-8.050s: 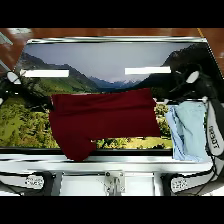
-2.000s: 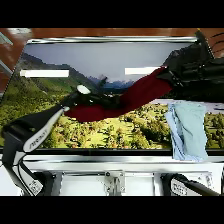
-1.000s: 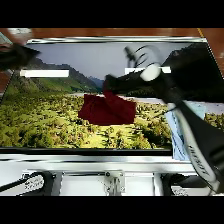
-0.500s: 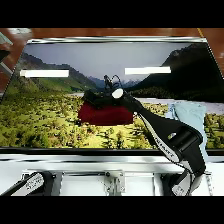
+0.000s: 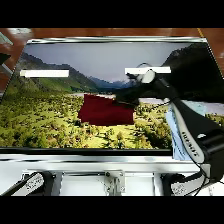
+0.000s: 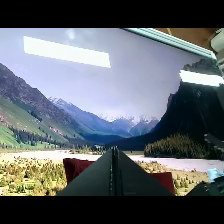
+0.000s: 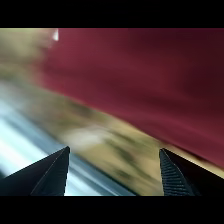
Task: Fold the shirts.
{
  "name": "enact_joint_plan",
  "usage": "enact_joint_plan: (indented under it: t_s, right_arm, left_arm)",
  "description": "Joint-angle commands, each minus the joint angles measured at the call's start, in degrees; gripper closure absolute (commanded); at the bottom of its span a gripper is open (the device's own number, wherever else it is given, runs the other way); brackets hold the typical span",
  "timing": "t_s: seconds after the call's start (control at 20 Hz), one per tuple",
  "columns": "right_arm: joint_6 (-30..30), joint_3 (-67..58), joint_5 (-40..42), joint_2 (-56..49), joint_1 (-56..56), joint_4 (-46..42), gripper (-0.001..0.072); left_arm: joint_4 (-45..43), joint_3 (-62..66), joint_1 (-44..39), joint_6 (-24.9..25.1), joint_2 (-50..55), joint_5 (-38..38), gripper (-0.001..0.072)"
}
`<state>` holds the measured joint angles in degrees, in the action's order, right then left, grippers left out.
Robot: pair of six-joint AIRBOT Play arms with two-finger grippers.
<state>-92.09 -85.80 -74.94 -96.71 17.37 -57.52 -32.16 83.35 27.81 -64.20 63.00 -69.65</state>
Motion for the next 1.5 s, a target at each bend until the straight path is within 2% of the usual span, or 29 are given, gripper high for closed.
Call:
enact_joint_plan:
  t_s: [0.0, 0.25, 0.45, 0.6, 0.65, 0.7, 0.75, 0.8, 0.9, 1.0, 1.2, 1.45]
  right_arm:
    - [-4.09, 2.19, -8.20, 1.51, -8.09, -10.23, 0.0029]
    - [-2.43, 10.67, 4.90, -0.68, -9.46, -2.62, 0.0029]
    - [3.82, 10.82, 9.66, -6.05, -9.05, 9.51, 0.0029]
    - [5.64, 10.82, 10.51, -8.39, -9.03, 15.02, 0.0030]
    - [6.32, 10.82, 10.47, -8.72, -9.03, 16.44, 0.0061]
    - [7.87, 10.82, 10.58, -8.76, -9.05, 17.92, 0.0266]
    - [9.94, 10.80, 10.73, -8.50, -9.18, 19.74, 0.0541]
    - [11.78, 10.75, 10.60, -7.93, -9.66, 21.38, 0.0637]
    - [15.34, 10.73, 10.80, -4.68, -11.45, 23.52, 0.0644]
    - [15.02, 10.73, 10.78, 0.50, -15.23, 23.37, 0.0644]
    - [12.46, 10.73, 8.35, 11.82, -26.82, 21.46, 0.0644]
    - [6.49, 10.75, 5.70, 23.85, -43.30, 15.72, 0.0645]
  left_arm:
    - [-0.72, -0.02, 0.02, 0.11, -0.04, -0.07, 0.0666]
    - [-0.68, -0.02, 0.00, 0.07, -0.04, -0.09, 0.0666]
    - [-0.66, -0.02, 0.00, 0.09, -0.04, -0.09, 0.0666]
    - [-0.63, -0.02, -0.39, -0.11, -0.04, -0.07, 0.0666]
    - [-0.63, -0.02, -0.94, -0.09, -0.04, -0.07, 0.0666]
    - [-0.66, -0.02, -1.55, -0.09, -0.04, -0.07, 0.0666]
    - [-0.68, -0.02, -2.27, -0.07, -0.04, -0.07, 0.0666]
    - [-0.66, -0.02, -2.99, -0.04, -0.04, -0.04, 0.0666]
    - [-0.70, -0.02, -4.20, 0.13, -0.04, -0.02, 0.0666]
    - [-0.74, -0.02, -5.01, 0.13, -0.02, 0.00, 0.0666]
    - [-0.98, -0.02, -5.33, 0.15, -0.02, 0.02, 0.0666]
    - [-1.16, -0.02, -5.33, 0.15, -0.02, 0.02, 0.0666]
